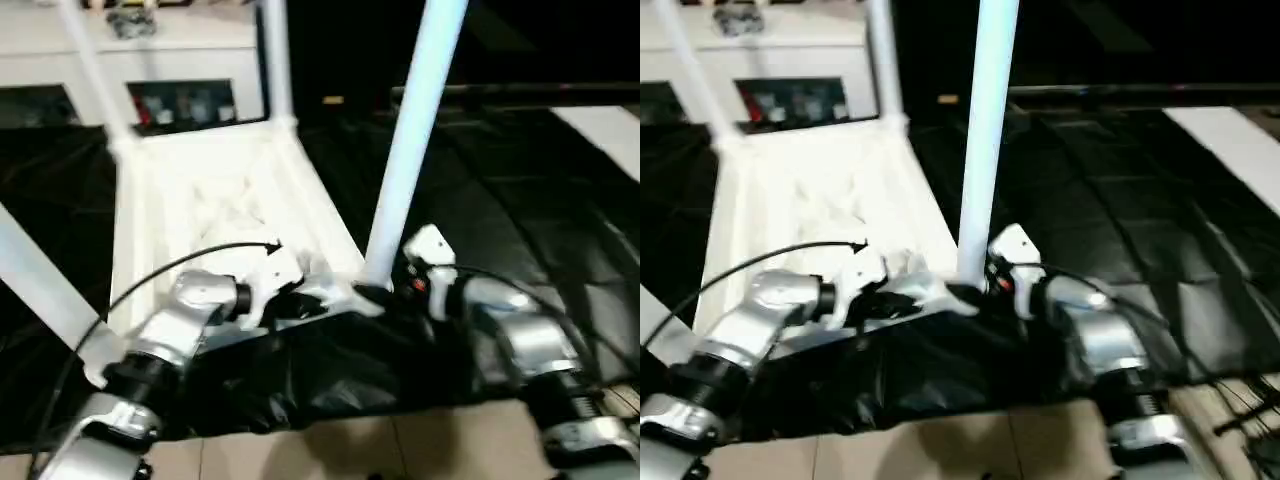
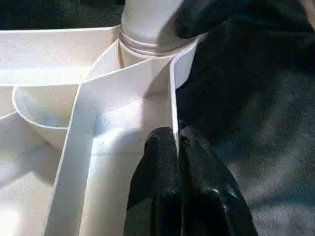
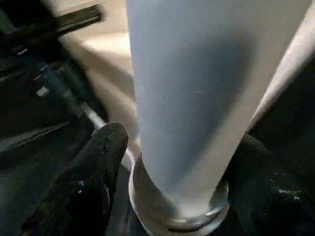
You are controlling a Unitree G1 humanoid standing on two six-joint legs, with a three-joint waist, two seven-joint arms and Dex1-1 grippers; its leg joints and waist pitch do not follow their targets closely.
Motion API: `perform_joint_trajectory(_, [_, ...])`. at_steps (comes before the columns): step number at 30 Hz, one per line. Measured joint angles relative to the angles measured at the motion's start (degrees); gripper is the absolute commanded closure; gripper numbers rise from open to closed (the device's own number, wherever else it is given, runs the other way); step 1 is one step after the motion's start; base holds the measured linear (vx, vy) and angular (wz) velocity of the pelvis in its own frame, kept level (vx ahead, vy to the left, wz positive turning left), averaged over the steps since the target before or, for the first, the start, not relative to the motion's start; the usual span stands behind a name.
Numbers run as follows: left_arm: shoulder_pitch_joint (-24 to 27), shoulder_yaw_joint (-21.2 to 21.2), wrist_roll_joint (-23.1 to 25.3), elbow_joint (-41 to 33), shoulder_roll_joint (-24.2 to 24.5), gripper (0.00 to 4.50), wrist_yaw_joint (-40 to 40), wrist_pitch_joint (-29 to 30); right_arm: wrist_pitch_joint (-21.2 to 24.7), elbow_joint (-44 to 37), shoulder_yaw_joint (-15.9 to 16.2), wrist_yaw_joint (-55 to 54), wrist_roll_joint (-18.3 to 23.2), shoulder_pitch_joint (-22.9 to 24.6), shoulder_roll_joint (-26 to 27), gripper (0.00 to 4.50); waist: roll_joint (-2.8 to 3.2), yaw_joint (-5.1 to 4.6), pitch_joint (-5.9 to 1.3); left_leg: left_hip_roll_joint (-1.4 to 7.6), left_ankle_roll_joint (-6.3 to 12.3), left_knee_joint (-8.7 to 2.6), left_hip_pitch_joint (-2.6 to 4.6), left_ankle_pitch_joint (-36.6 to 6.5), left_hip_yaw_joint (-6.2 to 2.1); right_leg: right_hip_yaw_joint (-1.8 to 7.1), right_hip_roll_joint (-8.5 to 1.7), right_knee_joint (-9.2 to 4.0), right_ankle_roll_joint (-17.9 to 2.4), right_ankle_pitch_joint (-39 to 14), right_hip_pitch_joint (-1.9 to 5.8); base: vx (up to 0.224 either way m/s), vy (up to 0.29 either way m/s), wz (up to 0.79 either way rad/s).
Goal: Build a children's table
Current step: Rotate leg to tighten
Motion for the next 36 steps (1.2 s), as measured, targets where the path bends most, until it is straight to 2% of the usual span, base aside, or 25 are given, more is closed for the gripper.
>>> perform_joint_trajectory(2, [0.0, -0.2, -0.5, 0.0, 0.6, 4.5, -2.1, -0.5, -0.9, 0.0, 0.9, 3.0, 0.0, 0.0, -1.0, 1.34, 0.01, 0.81, -0.03, 0.12, -0.01, -0.02, 0.01, 0.0, 0.13, 0.05, 0.04, 0.47, 0.3, -0.2, -0.09, 0.051, -0.039, 0.08])
perform_joint_trajectory(5, [0.0, -0.3, -1.2, 0.0, 1.3, 4.5, -4.8, -0.6, -2.4, 0.7, 2.4, 6.1, -0.1, -0.7, -1.8, 1.34, 0.07, 1.87, -0.07, 0.23, -0.01, -0.33, 0.02, 0.0, 0.22, -0.01, 0.19, 0.52, 0.6, -0.4, -0.19, 0.017, -0.012, 0.03])
perform_joint_trajectory(7, [0.0, -0.3, -1.6, 0.0, 1.6, 4.5, -6.0, -0.6, -3.6, 1.6, 3.3, 7.7, -0.3, -1.5, -1.9, 1.34, 0.08, 2.16, -0.07, 0.25, -0.01, -0.37, 0.02, 0.0, 0.23, -0.04, 0.2, 0.55, 0.7, -0.4, -0.22, 0.0, 0.0, 0.0])
perform_joint_trajectory(9, [-0.1, -0.3, -1.8, 0.1, 1.9, 4.5, -6.7, -0.6, -4.4, 2.5, 3.5, 8.9, -0.6, -2.0, -1.9, 1.61, 0.07, 2.26, -0.07, 0.26, -0.01, -0.37, 0.0, 0.0, 0.24, -0.04, 0.21, 0.55, 0.7, -0.4, -0.22, 0.0, 0.0, 0.0])
perform_joint_trajectory(12, [-0.1, -0.3, -1.8, 0.3, 2.1, 4.5, -7.2, -0.6, -4.8, 3.1, 3.7, 9.2, -0.8, -2.3, -1.9, 1.73, 0.07, 2.43, -0.07, 0.22, -0.02, -0.29, 0.02, 0.0, 0.27, 0.05, 0.16, 0.56, 0.6, -0.4, -0.2, 0.0, 0.0, 0.0])
perform_joint_trajectory(19, [-0.2, -0.2, -2.0, 1.4, 2.5, 4.5, -8.1, -1.3, -6.9, 4.2, 4.4, 11.2, -1.2, -3.2, -1.9, 2.32, -0.02, 2.74, -0.08, 0.14, -0.04, -0.12, 0.11, 0.0, 0.41, 0.6, 0.19, 0.77, 0.7, -0.4, -0.18, 0.0, 0.0, 0.0])
perform_joint_trajectory(25, [-0.2, -0.2, -1.5, 1.6, 1.9, 4.5, -7.4, -1.4, -6.5, 3.7, 3.9, 11.2, -1.0, -2.6, -2.0, 2.48, -0.09, 2.82, -0.17, 0.1, -0.04, -0.07, 0.16, 0.0, 0.62, 1.07, 0.25, 0.79, 0.7, -0.4, -0.18, 0.0, 0.0, 0.0])
perform_joint_trajectory(29, [-0.2, -0.2, -0.7, 1.6, 0.5, 4.5, -5.0, -0.9, -5.8, 2.3, 2.2, 8.9, -0.6, -0.5, -1.8, 2.51, -0.18, 3.44, -0.34, 0.11, -0.04, -0.08, 0.27, 0.0, 0.78, 1.14, 0.25, 0.8, 0.7, -0.5, -0.04, 0.0, 0.0, 0.0])
perform_joint_trajectory(33, [-0.2, 0.2, 0.7, 1.3, -1.2, 4.5, 0.9, 1.1, -4.6, 3.3, -0.8, -0.2, -1.1, 0.5, 2.1, 2.52, -0.4, 3.17, -0.46, 0.1, -0.04, 0.0, 0.35, 0.0, 0.77, 1.23, 0.24, 0.77, 1.1, -0.7, 0.0, 0.0, 0.0, 0.0])
perform_joint_trajectory(36, [-0.2, 1.1, 2.4, 1.1, -3.7, 4.5, 7.0, 3.6, -4.2, 5.3, -3.4, -11.8, -2.6, 0.1, 6.8, 2.52, -0.38, 1.59, -0.47, 0.08, -0.04, 0.23, 0.42, 0.0, 0.54, 1.03, 0.22, 0.39, 1.1, -0.7, 0.1, -0.063, 0.015, -0.08])
